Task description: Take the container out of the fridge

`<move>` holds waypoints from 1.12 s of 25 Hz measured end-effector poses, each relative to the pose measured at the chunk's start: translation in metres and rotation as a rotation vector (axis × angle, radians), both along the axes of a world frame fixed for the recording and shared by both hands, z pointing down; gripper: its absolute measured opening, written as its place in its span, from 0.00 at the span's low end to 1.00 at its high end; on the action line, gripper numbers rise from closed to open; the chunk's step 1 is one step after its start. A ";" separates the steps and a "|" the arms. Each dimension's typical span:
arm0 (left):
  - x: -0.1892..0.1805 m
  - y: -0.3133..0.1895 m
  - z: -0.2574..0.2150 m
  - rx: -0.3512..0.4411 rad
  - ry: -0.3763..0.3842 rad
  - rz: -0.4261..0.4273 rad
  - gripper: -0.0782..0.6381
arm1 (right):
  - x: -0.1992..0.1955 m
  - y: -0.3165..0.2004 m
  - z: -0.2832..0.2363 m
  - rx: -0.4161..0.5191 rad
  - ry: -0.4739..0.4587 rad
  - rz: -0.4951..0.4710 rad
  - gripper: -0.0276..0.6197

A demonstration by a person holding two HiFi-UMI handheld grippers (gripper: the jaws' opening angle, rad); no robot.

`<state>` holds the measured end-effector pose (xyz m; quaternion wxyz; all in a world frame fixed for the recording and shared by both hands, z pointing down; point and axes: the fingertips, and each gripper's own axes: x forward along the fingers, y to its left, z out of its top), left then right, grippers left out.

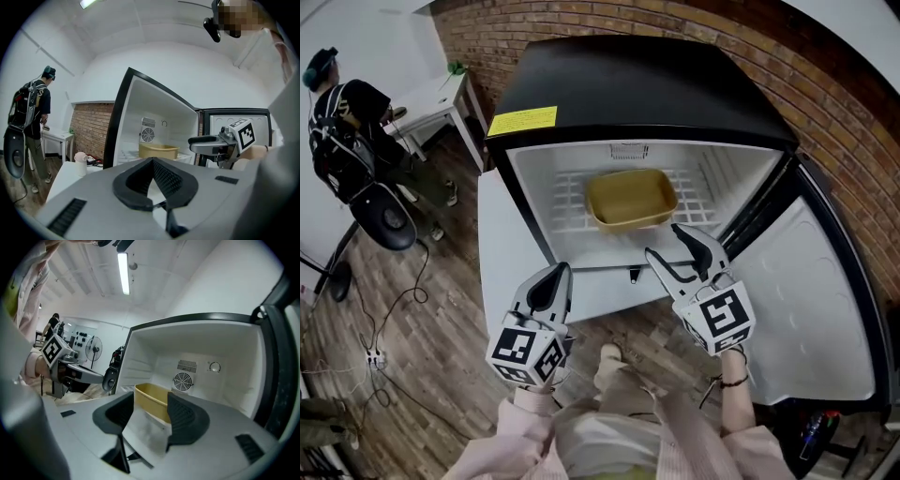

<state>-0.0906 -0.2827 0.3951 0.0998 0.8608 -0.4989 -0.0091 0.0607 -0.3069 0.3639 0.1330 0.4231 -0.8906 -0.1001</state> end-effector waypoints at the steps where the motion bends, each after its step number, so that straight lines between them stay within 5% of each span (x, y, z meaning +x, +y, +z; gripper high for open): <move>1: 0.002 -0.006 0.000 0.001 0.002 0.000 0.10 | -0.002 -0.004 0.000 -0.006 0.029 -0.015 0.37; 28: 0.025 -0.075 -0.005 -0.006 0.014 0.087 0.10 | -0.047 -0.049 0.038 -0.121 0.766 -0.416 0.36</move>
